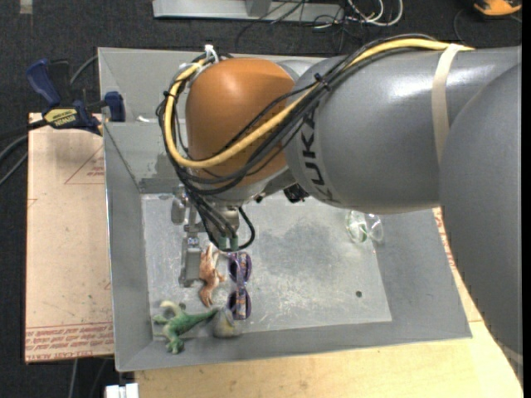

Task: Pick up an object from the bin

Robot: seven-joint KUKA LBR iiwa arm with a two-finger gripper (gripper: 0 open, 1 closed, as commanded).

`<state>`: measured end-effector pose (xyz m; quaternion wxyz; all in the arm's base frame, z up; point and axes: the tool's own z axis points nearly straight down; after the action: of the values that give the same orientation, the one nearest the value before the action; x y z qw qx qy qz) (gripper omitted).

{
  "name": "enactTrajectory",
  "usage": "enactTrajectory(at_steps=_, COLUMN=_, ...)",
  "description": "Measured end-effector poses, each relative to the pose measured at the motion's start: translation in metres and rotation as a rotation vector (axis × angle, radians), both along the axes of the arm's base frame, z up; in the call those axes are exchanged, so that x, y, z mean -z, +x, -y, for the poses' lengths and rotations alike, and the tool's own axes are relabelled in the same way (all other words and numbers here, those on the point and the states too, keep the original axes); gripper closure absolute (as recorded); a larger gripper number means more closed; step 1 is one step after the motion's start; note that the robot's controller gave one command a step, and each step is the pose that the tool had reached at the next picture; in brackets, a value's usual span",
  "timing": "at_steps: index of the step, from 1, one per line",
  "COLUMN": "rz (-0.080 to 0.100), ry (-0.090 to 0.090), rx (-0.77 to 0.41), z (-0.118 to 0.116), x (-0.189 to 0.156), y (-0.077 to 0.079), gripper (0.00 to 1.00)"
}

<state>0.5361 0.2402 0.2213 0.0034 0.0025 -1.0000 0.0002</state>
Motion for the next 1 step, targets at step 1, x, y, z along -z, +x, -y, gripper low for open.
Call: enactTrajectory(at_steps=1, rz=0.008, ry=0.002, rx=0.005, z=0.0017, x=-0.0048, y=0.0021, gripper=0.00)
